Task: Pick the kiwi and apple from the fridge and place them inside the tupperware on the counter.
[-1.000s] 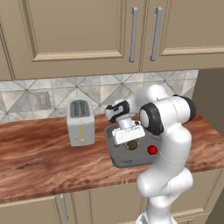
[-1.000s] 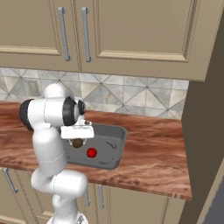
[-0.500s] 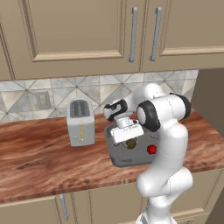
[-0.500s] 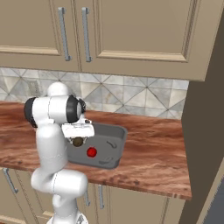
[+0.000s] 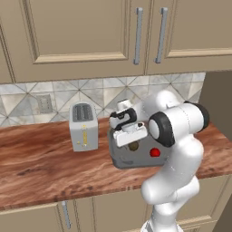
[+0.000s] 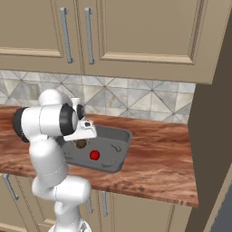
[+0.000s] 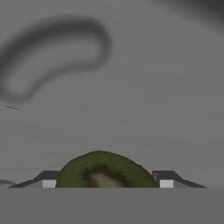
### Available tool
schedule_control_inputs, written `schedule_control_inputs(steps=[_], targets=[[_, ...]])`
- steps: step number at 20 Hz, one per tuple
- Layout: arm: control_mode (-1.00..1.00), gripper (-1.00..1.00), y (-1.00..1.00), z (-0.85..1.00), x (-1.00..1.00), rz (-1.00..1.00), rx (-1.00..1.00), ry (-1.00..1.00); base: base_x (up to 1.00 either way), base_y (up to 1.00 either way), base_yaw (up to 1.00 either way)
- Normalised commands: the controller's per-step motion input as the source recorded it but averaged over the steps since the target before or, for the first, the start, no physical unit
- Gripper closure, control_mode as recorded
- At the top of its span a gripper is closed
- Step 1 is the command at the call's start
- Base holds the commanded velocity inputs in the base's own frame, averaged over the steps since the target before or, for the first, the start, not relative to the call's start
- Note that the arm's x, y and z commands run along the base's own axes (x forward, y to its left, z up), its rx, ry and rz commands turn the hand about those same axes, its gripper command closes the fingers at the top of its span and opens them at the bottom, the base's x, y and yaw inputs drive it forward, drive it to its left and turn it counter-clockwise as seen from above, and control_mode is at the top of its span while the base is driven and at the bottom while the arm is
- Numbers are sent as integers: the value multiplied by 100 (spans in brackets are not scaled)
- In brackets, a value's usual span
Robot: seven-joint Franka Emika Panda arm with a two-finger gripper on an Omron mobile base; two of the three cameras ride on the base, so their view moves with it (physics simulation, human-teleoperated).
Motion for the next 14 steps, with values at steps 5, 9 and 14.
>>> schedule_control_inputs(steps=[5, 9, 14], targets=[[-100, -100, 0, -20, 0, 0, 8, -26, 0, 0, 0], [-100, -100, 0, -4, 0, 0, 23, -14, 0, 0, 0], [-100, -100, 0, 16, -20, 0, 17, 0, 0, 0, 0]])
